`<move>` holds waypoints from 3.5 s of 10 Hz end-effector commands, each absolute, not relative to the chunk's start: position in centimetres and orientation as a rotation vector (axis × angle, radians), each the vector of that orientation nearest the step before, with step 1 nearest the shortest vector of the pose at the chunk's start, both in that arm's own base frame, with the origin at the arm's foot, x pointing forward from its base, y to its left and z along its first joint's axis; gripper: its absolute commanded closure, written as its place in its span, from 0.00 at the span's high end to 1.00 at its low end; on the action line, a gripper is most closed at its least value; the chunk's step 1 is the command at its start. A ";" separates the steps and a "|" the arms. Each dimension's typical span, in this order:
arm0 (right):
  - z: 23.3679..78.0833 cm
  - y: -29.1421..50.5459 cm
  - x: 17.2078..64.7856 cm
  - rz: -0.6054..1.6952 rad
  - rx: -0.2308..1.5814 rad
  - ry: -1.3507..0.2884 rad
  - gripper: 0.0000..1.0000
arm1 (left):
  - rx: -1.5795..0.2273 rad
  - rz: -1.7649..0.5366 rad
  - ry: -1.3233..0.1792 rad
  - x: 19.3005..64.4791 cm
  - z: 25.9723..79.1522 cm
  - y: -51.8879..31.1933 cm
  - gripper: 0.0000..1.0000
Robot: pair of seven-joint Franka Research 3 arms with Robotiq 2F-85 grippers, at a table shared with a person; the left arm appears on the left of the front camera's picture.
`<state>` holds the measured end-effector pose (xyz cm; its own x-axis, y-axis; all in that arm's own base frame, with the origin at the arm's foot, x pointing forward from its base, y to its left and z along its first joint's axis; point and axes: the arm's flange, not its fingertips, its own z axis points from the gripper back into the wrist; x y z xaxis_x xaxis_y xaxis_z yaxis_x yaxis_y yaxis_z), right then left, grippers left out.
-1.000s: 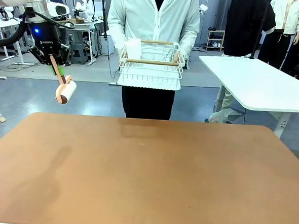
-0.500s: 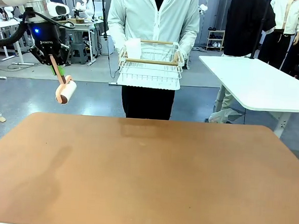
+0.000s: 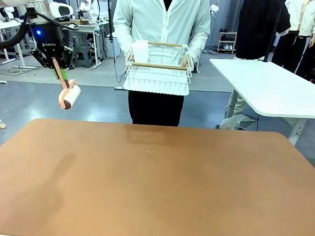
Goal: Clean the table.
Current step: Place the Lint Roller down when the Dish drying rack is positioned in the middle of the table.
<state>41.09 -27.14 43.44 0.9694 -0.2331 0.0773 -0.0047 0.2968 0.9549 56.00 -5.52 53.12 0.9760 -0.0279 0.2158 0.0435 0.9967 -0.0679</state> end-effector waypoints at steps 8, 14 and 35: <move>43.8 -26.9 40.9 -0.147 1.259 -0.217 1.00 | -0.064 -0.039 -0.219 55.9 53.2 -5.4 0.19; 43.8 -26.9 40.9 -0.147 1.259 -0.217 1.00 | -0.064 -0.039 -0.219 55.9 53.2 -5.4 0.19; 43.8 -26.9 40.9 -0.147 1.259 -0.217 1.00 | -0.064 -0.039 -0.219 55.9 53.2 -5.4 0.19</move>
